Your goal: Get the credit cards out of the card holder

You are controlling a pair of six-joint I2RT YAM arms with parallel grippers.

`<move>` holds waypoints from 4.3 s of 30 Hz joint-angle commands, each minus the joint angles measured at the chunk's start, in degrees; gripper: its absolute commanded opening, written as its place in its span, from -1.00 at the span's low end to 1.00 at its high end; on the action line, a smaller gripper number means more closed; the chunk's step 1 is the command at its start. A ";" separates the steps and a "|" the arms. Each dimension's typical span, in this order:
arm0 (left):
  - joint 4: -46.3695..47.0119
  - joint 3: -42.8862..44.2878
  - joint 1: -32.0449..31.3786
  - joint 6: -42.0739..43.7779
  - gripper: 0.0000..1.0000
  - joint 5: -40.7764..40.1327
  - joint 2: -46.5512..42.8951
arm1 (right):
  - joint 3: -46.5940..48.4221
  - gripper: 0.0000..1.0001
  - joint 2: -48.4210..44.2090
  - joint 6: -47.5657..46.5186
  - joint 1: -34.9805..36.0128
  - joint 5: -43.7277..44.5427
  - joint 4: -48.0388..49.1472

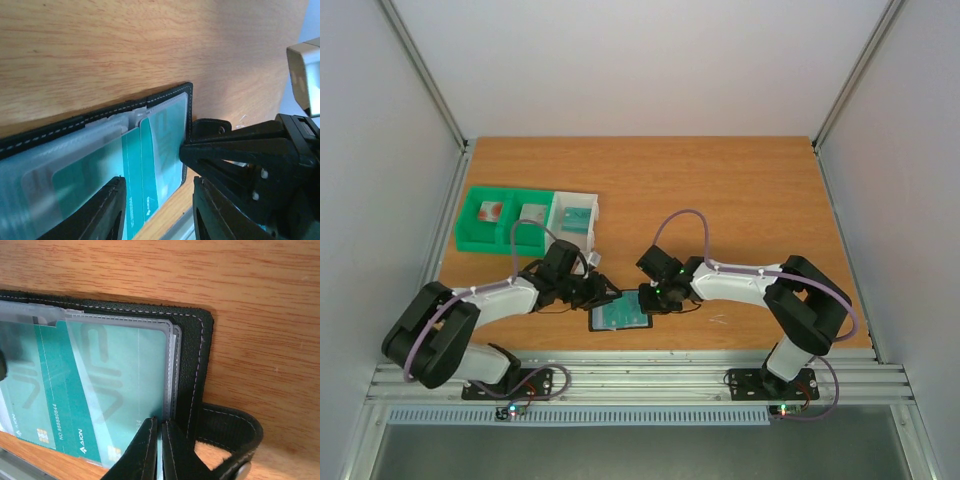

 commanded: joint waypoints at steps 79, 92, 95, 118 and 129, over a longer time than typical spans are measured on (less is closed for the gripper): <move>-1.27 -0.81 -2.69 -2.32 -0.32 -7.50 3.76 | -3.95 -0.82 -0.17 4.84 -2.20 -4.66 4.69; 2.27 -1.30 -2.74 -3.69 -0.32 -6.12 5.06 | -3.00 -0.81 -3.11 4.50 -2.22 -4.19 3.18; 2.47 -1.55 -2.74 -3.82 -0.32 -6.27 4.87 | -3.25 -0.81 -1.86 4.60 -2.20 -5.18 4.43; 13.40 -3.69 -3.79 -7.23 -0.63 -4.33 10.13 | -6.78 -0.95 -0.07 7.11 -2.20 -7.74 8.21; 11.92 -3.61 -3.79 -5.71 -0.99 -3.63 6.16 | -7.28 -0.96 -0.46 7.64 -2.20 -6.36 7.49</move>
